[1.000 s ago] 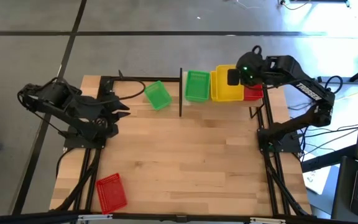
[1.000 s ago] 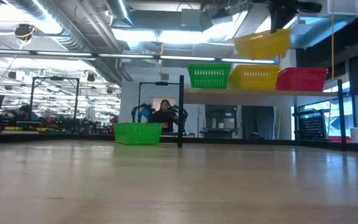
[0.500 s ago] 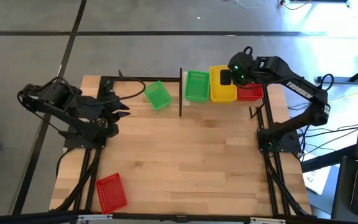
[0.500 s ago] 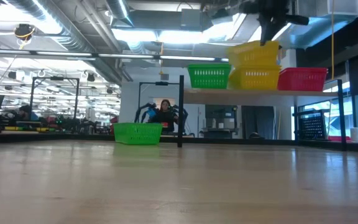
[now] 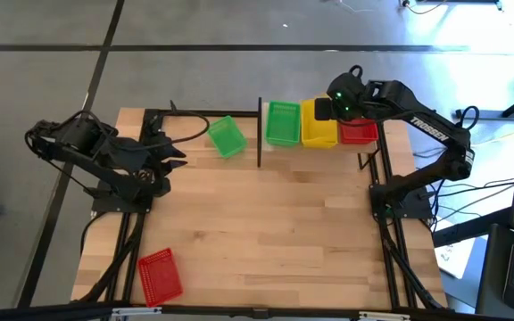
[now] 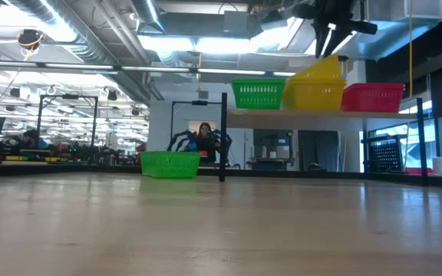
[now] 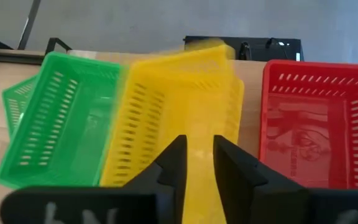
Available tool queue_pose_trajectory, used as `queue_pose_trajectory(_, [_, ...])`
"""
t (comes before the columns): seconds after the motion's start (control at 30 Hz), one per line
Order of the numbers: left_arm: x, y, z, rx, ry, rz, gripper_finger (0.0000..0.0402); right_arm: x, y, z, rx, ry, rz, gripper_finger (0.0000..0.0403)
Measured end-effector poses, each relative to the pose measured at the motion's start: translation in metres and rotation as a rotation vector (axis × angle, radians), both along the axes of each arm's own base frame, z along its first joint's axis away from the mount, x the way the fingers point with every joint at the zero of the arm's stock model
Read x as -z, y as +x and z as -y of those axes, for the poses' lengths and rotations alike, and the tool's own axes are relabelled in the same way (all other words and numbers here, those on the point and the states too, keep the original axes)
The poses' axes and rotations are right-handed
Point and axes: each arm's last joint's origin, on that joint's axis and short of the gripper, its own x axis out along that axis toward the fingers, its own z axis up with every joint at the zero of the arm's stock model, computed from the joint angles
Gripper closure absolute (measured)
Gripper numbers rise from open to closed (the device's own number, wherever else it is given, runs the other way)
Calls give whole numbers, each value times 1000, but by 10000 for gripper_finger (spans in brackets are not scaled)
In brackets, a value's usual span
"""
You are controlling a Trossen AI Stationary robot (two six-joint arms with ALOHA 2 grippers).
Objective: Stack baskets on shelf by color
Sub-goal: Stack the yellow bin on the yellow bins on the shelf, then stack the green bin on the green bins on the shelf
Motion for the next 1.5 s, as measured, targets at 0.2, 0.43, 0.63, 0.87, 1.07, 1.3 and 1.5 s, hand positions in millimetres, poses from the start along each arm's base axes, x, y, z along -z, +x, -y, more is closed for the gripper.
queue_pose_trajectory(0.2, [0, 0, 0, 0, 0, 0, 328, -2, 1, 1, 0, -35, 8, 314])
queue_pose_trajectory(0.43, [0, 0, 0, -3, -3, 1, 328, -12, 3, -2, -126, -73, 86, 315])
queue_pose_trajectory(0.63, [0, 0, 0, -6, -6, 2, 328, -8, -4, -4, -58, -81, -8, 374])
queue_pose_trajectory(0.87, [0, 0, 0, -7, -5, 2, 328, -4, -2, 0, -81, -57, -25, 399])
queue_pose_trajectory(1.07, [0, 0, 0, -8, -5, 3, 328, 19, -2, 6, -63, 0, -77, 401])
queue_pose_trajectory(1.3, [0, 0, 0, -8, -5, 3, 328, 25, 3, 10, -88, 1, -39, 402])
queue_pose_trajectory(1.5, [0, 0, -2, -81, -52, 29, 328, -9, 11, -4, -257, -120, 20, 402])
